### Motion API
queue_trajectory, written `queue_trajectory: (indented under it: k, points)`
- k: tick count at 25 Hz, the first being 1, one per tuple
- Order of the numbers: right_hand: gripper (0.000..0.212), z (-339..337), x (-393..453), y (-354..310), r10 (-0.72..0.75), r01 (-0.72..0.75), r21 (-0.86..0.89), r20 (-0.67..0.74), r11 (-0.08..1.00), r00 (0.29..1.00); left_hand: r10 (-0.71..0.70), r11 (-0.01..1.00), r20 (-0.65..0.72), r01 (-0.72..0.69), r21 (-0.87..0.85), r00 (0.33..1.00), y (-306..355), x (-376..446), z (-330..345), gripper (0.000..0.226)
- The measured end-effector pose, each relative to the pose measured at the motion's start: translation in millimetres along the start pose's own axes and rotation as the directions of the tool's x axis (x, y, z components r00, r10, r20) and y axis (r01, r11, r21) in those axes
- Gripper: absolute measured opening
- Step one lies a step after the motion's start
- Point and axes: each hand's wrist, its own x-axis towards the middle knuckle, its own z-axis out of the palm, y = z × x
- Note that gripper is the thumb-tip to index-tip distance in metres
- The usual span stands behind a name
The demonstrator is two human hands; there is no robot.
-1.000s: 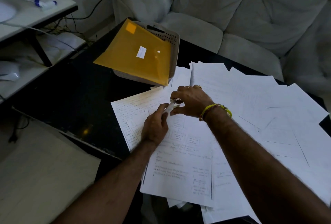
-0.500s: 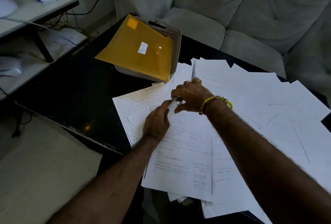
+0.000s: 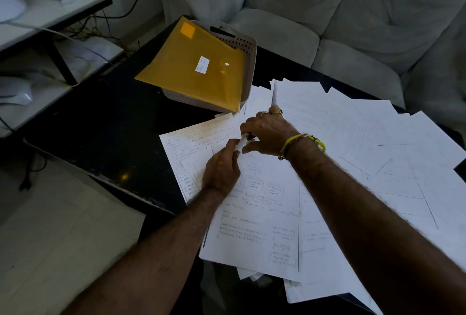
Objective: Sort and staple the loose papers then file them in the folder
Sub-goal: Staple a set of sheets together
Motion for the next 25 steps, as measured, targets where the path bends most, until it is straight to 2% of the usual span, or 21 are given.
queue_trajectory:
  k: [3,10,13,15,16,17,18,19,20,21,22,23,25]
  points:
    - [0.033,5,0,-2,0.007,-0.006,0.015,-0.044,1.000,0.999,-0.016,1.000,0.008,0.016,0.020,1.000,0,0,0,0.019]
    - [0.025,10,4,-6,0.010,0.000,0.091,-0.107,0.996,0.994,-0.010,1.000,-0.004,0.010,0.012,1.000,-1,0,-1,0.018]
    - [0.031,16,1,-1,0.039,-0.021,0.141,-0.122,0.990,0.992,-0.006,1.000,-0.006,0.006,-0.001,1.000,0,-1,0,0.018]
    - [0.039,25,-4,1,0.134,-0.087,0.260,-0.170,0.962,0.976,-0.001,1.000,-0.005,0.001,-0.024,1.000,0,-1,0,0.018]
    - [0.041,32,-7,0,0.238,-0.147,0.352,-0.229,0.924,0.944,-0.003,1.000,-0.001,0.003,-0.027,1.000,-1,0,0,0.018]
    - [0.042,39,-11,-2,0.386,-0.227,0.454,-0.294,0.862,0.875,-0.012,1.000,0.004,0.012,-0.021,1.000,-2,0,0,0.019]
    - [0.042,49,-16,-4,0.552,-0.320,0.546,-0.334,0.774,0.764,-0.022,1.000,0.003,0.022,-0.010,1.000,-2,1,0,0.021]
    - [0.042,59,-22,-6,0.705,-0.433,0.612,-0.312,0.662,0.636,-0.028,1.000,-0.002,0.028,0.004,1.000,-1,1,1,0.023]
    - [0.042,70,-30,-7,0.822,-0.560,0.635,-0.231,0.532,0.520,-0.027,1.000,-0.008,0.027,0.015,1.000,0,1,2,0.024]
    - [0.043,82,-39,-9,0.899,-0.675,0.619,-0.125,0.401,0.420,-0.023,0.999,-0.010,0.024,0.024,1.000,0,0,3,0.025]
    - [0.044,94,-49,-10,0.936,-0.753,0.581,-0.045,0.308,0.349,-0.018,0.999,-0.011,0.018,0.031,1.000,0,0,5,0.025]
    - [0.045,105,-58,-11,0.951,-0.795,0.546,-0.010,0.263,0.308,-0.015,0.999,-0.011,0.015,0.038,1.000,0,-1,6,0.025]
    - [0.048,119,-70,-8,0.964,-0.823,0.513,-0.031,0.243,0.265,-0.014,0.998,-0.022,0.016,0.062,1.000,0,0,7,0.027]
